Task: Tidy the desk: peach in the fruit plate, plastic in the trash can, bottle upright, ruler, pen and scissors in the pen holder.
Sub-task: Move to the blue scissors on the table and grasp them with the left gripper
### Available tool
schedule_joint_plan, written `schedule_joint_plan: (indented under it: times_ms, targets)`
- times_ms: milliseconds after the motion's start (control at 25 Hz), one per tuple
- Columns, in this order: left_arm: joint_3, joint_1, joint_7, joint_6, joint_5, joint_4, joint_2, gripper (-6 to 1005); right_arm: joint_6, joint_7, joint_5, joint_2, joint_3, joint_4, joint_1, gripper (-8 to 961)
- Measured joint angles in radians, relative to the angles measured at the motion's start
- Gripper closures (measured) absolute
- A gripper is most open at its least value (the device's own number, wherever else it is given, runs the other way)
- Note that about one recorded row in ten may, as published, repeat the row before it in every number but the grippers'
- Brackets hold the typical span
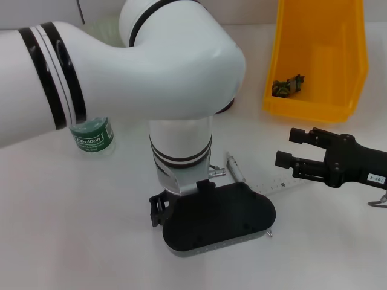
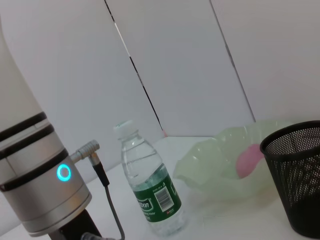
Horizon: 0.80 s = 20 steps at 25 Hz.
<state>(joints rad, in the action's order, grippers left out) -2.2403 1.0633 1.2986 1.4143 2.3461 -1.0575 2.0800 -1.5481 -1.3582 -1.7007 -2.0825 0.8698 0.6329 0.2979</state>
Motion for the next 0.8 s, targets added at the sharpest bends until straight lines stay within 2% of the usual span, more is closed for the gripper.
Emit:
schedule_joint_plan:
  times_ms: [440,640,800]
  targets:
    - [-0.006,-0.002,0.010,0.006,0.009,-0.004,0.000,273,0.001,-0.002,-0.004,-0.001,0.001,-0.010,0.011,158]
    - [-0.012,-0.002,0.012,0.009,0.010,-0.005,0.000,482,-0.005,-0.002,-0.006,-0.002,0.001,-0.011,0.012,159]
    - [-0.022,-0.007,0.012,0.007,0.010,-0.006,0.000,583,-0.007,-0.010,-0.008,-0.002,0.001,-0.012,0.011,159]
